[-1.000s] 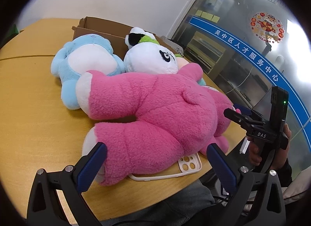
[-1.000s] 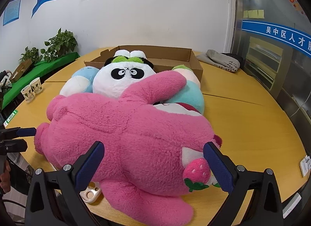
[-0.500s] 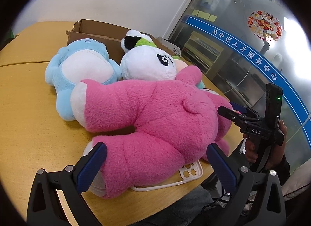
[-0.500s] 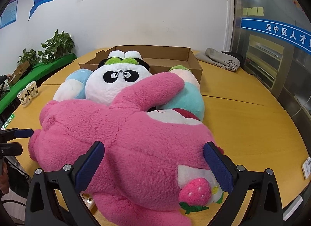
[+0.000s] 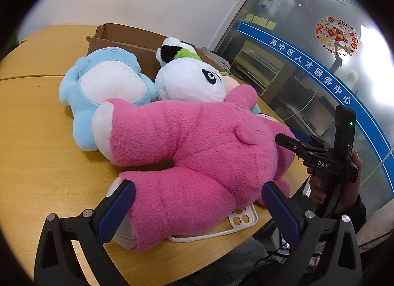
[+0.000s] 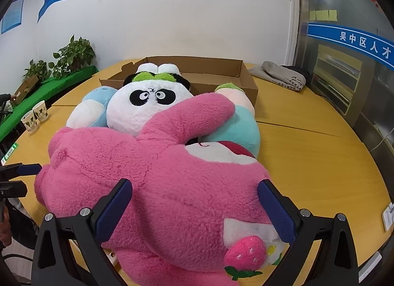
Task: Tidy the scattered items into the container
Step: 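Close the left gripper on the bear's foot while the right gripper grips its head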
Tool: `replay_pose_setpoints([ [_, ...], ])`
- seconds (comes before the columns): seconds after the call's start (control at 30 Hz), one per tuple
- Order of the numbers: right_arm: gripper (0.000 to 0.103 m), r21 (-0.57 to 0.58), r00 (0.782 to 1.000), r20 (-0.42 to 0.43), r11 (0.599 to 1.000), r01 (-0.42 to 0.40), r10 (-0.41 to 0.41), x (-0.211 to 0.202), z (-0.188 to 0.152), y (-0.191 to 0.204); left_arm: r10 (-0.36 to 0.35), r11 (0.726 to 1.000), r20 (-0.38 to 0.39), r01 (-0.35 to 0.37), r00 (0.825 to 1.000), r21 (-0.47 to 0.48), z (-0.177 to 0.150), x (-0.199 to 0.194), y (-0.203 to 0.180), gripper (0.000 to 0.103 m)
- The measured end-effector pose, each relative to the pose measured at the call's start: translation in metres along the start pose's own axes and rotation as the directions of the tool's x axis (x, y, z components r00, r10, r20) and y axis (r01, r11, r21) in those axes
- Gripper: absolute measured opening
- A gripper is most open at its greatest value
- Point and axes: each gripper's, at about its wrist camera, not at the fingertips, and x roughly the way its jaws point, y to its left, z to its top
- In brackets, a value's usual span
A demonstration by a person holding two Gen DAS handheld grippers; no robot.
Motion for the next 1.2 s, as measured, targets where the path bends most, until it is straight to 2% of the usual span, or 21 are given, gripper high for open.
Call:
replay_pose_setpoints([
  [0.23,0.103,0.016,1.0,0.019,1.0,0.009,-0.009,-0.006,0.003,-0.015,0.016,0.999,0.013,-0.015,1.0,-0.041,-0.004,-0.013,0.012,0.102],
  [0.37,0.103,0.032,0.999,0.017,0.999,0.03,-0.03,-0.005,0.002,-0.041,0.016,0.996,-0.026,-0.018,1.0,-0.083,-0.01,-0.005,0.022,0.102],
  [0.5,0.103,0.128,0.992,-0.046,0.986,-0.11,0.116,0.012,-0.007,-0.067,-0.004,0.993,-0.046,-0.002,0.999,-0.119,-0.013,0.001,0.029,0.102],
  [0.6,0.103,0.162,0.978,-0.065,0.969,-0.184,0.196,0.024,-0.009,-0.067,-0.02,0.991,-0.056,0.012,0.998,-0.137,-0.013,0.005,0.034,0.102],
  [0.67,0.101,0.164,0.97,-0.079,0.962,-0.216,0.231,0.031,-0.011,-0.062,-0.046,0.985,-0.053,0.037,0.998,-0.17,-0.013,0.007,0.041,0.101],
  [0.77,0.097,0.137,0.971,-0.084,0.968,-0.211,0.224,0.036,-0.014,-0.058,-0.09,0.973,-0.04,0.079,0.995,-0.218,-0.014,0.006,0.051,0.1],
  [0.83,0.091,0.151,0.965,-0.079,0.96,-0.235,0.249,0.036,-0.016,-0.061,-0.077,0.974,-0.046,0.066,0.996,-0.217,-0.015,0.007,0.051,0.094],
  [0.93,0.08,0.144,0.969,-0.053,0.962,-0.233,0.243,0.027,-0.019,-0.057,-0.08,0.971,-0.036,0.07,0.996,-0.228,-0.016,0.004,0.051,0.077],
  [1.07,0.064,0.14,0.972,-0.011,0.962,-0.233,0.236,0.011,-0.021,-0.055,-0.091,0.956,0.001,0.088,0.996,-0.28,-0.02,-0.007,0.061,0.035],
  [1.1,0.062,0.132,0.973,-0.002,0.965,-0.229,0.231,0.007,-0.021,-0.054,-0.102,0.95,0.015,0.101,0.995,-0.295,-0.021,-0.01,0.064,0.031],
  [1.2,0.059,0.121,0.975,0.033,0.967,-0.223,0.221,-0.007,-0.02,-0.05,-0.124,0.949,0.034,0.129,0.992,-0.286,-0.019,-0.016,0.061,0.025],
])
